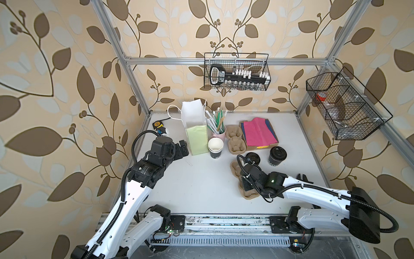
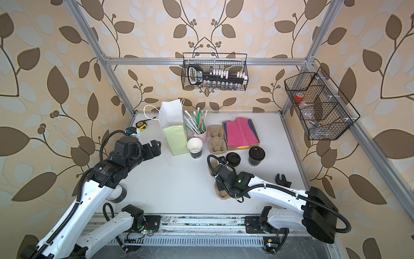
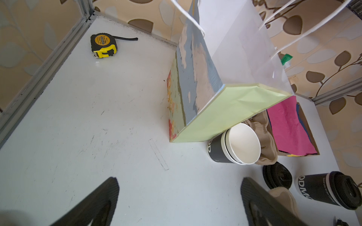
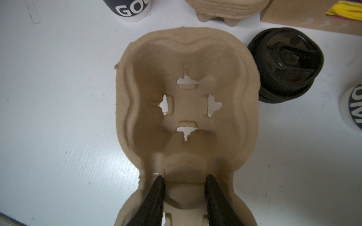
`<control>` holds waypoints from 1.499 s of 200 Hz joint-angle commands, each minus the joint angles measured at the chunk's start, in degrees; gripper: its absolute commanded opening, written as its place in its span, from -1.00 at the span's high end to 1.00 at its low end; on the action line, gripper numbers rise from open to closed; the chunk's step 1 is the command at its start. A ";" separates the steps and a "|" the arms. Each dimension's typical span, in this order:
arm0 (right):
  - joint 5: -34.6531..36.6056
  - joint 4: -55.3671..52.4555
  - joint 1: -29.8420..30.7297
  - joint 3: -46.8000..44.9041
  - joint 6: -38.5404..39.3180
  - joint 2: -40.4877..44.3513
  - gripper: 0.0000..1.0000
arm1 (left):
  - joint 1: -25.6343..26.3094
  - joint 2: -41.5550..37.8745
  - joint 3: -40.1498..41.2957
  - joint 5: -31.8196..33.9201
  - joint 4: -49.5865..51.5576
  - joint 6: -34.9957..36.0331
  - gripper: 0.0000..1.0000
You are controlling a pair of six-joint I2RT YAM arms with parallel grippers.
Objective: Pack a coffee takeout order
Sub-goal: Place the cup tray at the center of the table, then pick up the takeout bag from the top-left of the table.
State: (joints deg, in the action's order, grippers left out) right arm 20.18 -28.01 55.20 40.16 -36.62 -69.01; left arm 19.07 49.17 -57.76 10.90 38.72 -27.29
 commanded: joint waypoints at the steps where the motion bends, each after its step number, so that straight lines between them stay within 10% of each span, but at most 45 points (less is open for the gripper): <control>1: 0.91 2.71 -0.71 -0.52 -0.31 -1.37 0.24 | 0.00 -0.76 -0.34 0.27 -1.63 0.81 -0.98; 149: -0.01 -3.18 0.97 3.98 4.12 2.55 -0.20 | 0.00 -0.04 -3.32 2.34 0.62 0.12 -0.98; 229: -4.07 -2.95 -7.91 -0.10 4.84 6.92 -0.29 | -1.90 12.78 -21.18 6.63 10.86 -2.96 -0.98; 300: -1.35 -8.31 -7.85 0.99 5.72 12.75 -0.54 | -9.14 31.83 -35.67 -3.91 16.19 -5.15 -0.89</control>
State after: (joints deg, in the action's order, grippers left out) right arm 17.28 -33.87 47.27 40.73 -31.57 -58.74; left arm 10.02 77.54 -89.52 9.34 51.11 -31.48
